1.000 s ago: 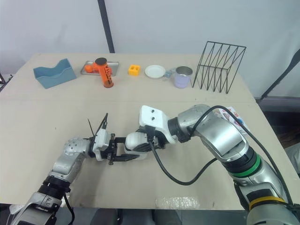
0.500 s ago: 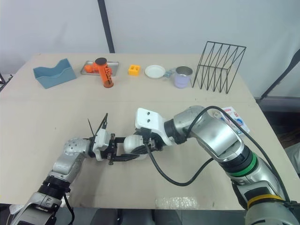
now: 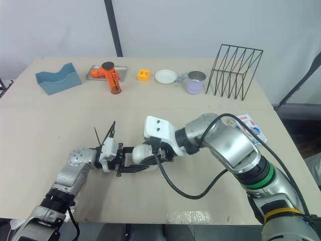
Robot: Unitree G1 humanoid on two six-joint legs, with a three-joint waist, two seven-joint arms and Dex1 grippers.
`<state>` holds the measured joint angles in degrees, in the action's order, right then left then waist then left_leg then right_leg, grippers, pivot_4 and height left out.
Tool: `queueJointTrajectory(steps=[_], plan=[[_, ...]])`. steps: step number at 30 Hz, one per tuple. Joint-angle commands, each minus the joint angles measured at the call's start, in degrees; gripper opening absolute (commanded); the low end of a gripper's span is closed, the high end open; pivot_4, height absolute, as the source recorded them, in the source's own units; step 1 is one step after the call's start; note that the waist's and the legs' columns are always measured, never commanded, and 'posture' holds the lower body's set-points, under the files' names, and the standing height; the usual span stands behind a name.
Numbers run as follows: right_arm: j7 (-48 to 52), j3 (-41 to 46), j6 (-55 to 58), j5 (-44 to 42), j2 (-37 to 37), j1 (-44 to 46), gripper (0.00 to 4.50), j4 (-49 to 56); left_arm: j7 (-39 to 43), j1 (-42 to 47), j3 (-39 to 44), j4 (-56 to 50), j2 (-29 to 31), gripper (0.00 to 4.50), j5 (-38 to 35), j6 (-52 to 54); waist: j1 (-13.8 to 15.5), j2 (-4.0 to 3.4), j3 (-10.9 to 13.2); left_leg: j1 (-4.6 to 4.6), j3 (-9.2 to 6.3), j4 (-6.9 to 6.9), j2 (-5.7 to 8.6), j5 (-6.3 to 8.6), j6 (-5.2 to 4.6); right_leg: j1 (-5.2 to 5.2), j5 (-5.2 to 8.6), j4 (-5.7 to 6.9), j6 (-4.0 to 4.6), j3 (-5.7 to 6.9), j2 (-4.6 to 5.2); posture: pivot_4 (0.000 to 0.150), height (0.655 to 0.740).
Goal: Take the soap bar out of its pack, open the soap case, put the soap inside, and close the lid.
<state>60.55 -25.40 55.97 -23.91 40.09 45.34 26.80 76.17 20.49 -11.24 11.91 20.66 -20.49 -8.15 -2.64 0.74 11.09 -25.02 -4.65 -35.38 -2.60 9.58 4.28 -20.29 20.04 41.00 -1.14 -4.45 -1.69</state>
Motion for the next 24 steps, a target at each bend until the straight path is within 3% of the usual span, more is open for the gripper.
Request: queueJointTrajectory(steps=[1,24], plan=[[0.1,-1.2,-0.3,0.5,0.3,0.5,1.9,1.4,-0.5,-0.4,0.0,-0.9,0.4,1.92,0.1,1.0,0.0,0.0,0.0,0.0,0.0,0.0,0.0,0.0,0.0,0.0,0.0,0.0,0.0,0.0,0.0,0.15,0.74],[0.3,-1.9,2.2,1.1,1.8,0.2,1.9,1.6,-0.7,-0.6,-0.1,-1.5,0.5,1.92,0.1,1.6,0.0,0.0,0.0,0.02,0.0,0.01,0.0,0.0,0.0,0.01,0.01,-0.02,-0.02,0.0,0.0,0.15,0.74]])
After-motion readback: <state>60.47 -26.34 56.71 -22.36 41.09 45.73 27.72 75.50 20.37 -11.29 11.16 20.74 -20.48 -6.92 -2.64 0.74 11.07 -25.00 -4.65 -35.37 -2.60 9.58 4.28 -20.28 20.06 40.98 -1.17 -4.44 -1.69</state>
